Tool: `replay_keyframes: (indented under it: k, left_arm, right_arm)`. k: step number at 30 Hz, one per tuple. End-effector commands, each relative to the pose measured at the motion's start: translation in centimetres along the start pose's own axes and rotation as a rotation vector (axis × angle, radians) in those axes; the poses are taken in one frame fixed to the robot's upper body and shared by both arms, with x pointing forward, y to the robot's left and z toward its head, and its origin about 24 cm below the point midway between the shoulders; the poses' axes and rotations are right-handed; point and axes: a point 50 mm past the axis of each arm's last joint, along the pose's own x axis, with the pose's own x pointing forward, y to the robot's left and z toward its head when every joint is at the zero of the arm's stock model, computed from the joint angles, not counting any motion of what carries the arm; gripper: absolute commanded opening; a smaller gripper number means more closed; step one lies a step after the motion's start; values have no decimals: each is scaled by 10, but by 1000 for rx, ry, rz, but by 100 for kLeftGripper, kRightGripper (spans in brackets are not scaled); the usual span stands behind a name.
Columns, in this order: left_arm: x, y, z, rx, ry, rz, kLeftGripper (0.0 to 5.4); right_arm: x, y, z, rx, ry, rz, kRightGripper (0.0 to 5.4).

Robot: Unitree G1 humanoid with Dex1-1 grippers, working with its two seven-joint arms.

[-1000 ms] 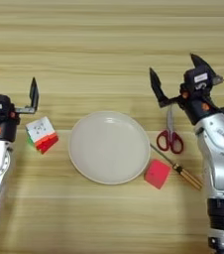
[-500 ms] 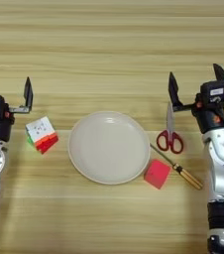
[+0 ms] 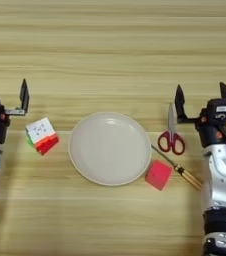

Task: Move the objects on the table

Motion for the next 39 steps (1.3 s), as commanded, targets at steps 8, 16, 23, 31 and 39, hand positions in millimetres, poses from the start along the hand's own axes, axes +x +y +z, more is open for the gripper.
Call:
replay_keyframes:
  k: [8, 16, 23, 31, 39]
  left_arm:
    - [-4, 9, -7, 0, 46, -3, 539]
    - [-25, 8, -18, -85, 178, -97, 539]
    - [-45, 5, -22, -184, 290, -245, 539]
    - [-54, 2, -11, -346, 322, -427, 539]
    - [-60, -2, 9, -364, 282, -684, 539]
  right_arm:
    - [2, 4, -2, -60, -22, -64, 540]
    - [5, 11, -4, -86, -16, -59, 540]
    - [8, 14, -6, -102, -7, -57, 540]
    - [10, 16, -9, -101, -3, -57, 540]
    - [11, 17, -10, -100, -1, -57, 540]
